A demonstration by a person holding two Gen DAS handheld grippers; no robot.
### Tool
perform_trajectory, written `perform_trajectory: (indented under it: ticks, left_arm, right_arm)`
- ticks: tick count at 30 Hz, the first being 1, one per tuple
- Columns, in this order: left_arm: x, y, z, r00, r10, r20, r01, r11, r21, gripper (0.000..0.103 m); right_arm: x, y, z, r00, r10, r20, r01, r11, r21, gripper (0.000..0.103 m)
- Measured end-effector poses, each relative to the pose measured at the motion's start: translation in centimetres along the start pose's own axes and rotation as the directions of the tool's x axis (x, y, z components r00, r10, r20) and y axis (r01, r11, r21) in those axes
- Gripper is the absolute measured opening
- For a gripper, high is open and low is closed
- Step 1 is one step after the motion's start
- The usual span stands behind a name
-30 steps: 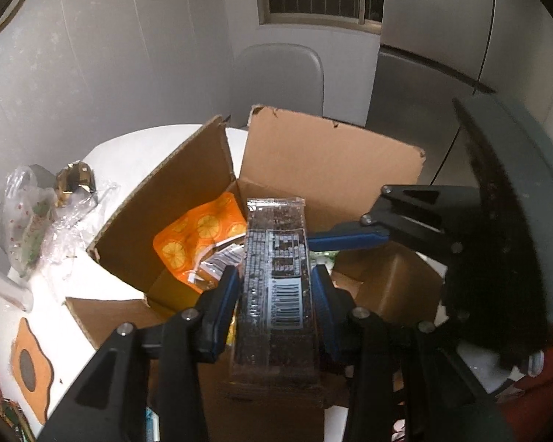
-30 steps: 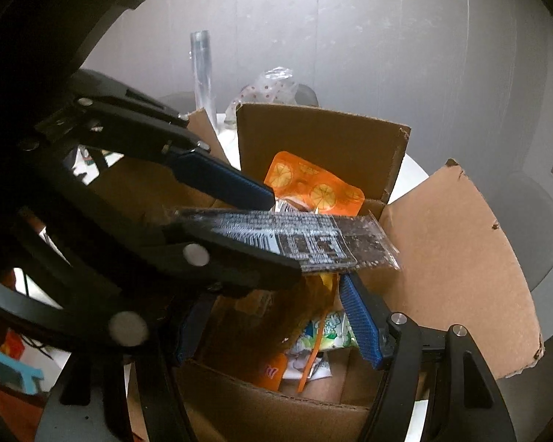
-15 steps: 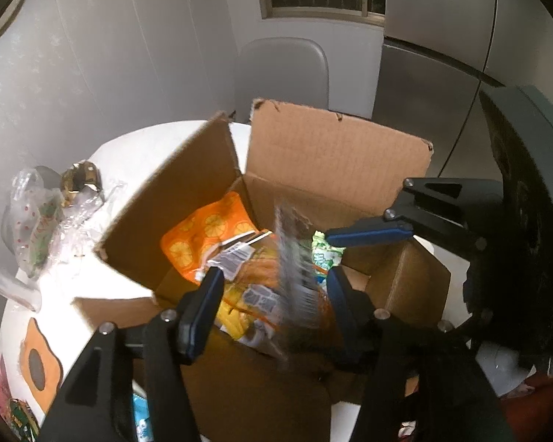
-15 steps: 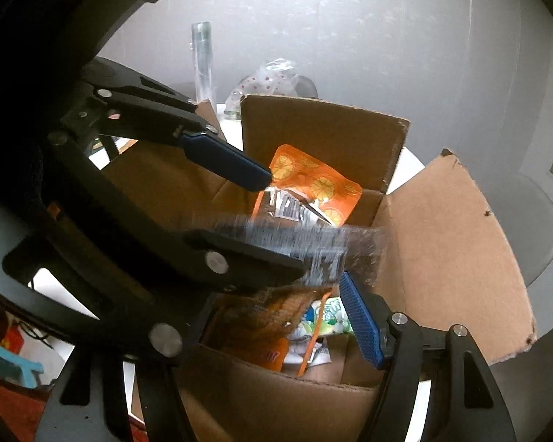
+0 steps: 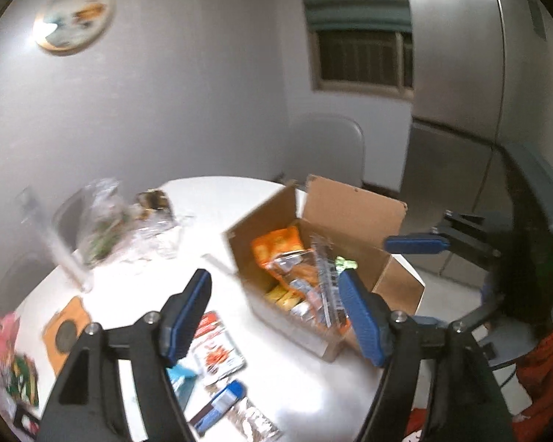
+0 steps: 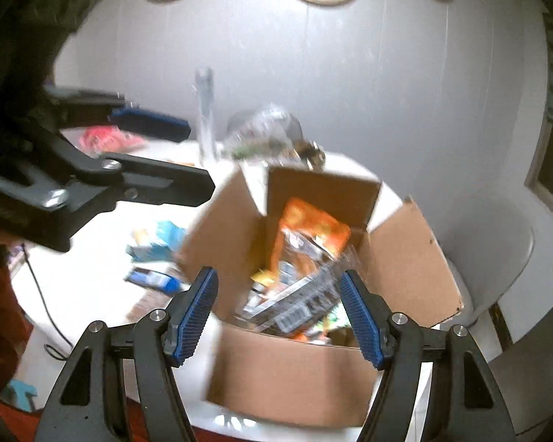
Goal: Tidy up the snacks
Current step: 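Move both open tools back over the table toward the bars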
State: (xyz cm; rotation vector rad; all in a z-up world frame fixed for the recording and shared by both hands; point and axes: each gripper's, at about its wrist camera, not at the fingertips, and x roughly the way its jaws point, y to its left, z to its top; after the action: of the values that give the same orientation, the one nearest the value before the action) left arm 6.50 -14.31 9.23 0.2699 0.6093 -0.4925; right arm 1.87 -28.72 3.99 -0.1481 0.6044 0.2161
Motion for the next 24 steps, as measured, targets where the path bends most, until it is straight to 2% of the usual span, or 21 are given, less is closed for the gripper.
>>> perform_trajectory:
  ticks: [2, 6, 9, 11, 13, 15, 17, 24]
  left_arm:
    - [-1.9, 1.2, -1.4, 0.998, 0.045, 0.033, -0.044, 0.998, -0.036, 0.077]
    - [-5.0, 3.8, -5.5, 0.986, 0.153, 0.063, -0.146, 0.984, -0.101, 0.078]
    - [-5.3, 5.9, -8.7, 0.978, 0.201, 0.047, -0.192, 0.970, -0.146, 0.080]
    - [-4.7, 7.1, -11.1, 0.977, 0.211, 0.020, -0.204, 0.964, -0.171, 0.080]
    - [-3.6, 8.1, -13.4, 0.978, 0.208, -0.015, -0.206, 0.956, -0.209, 0.080]
    - [-2.2, 8.7, -15.2, 0.979, 0.198, -0.041, -0.203, 0.951, -0.234, 0.080]
    - [-0.3, 9.1, -16.9, 0.985, 0.159, -0.071, -0.172, 0.955, -0.243, 0.080]
    - [5.6, 9.7, -19.6, 0.984, 0.060, -0.165, -0.098, 0.967, -0.234, 0.077]
  right_arm:
    - [-1.4, 2.0, 0.3, 0.999, 0.042, 0.034, -0.041, 0.999, -0.021, 0.066]
    - [-2.2, 6.4, 0.6, 0.988, 0.146, 0.048, -0.143, 0.987, -0.071, 0.066]
    - [-1.1, 9.5, 0.3, 0.968, 0.249, 0.003, -0.248, 0.965, -0.088, 0.066]
    - [0.9, 11.1, -0.3, 0.947, 0.319, -0.050, -0.322, 0.944, -0.078, 0.066]
    - [3.8, 12.3, -1.5, 0.932, 0.347, -0.107, -0.353, 0.934, -0.047, 0.066]
    - [6.0, 12.9, -2.7, 0.929, 0.342, -0.144, -0.347, 0.938, -0.014, 0.066]
    - [8.9, 13.4, -4.4, 0.930, 0.315, -0.188, -0.317, 0.948, 0.024, 0.066]
    - [15.2, 13.8, -7.5, 0.951, 0.191, -0.242, -0.182, 0.981, 0.061, 0.066]
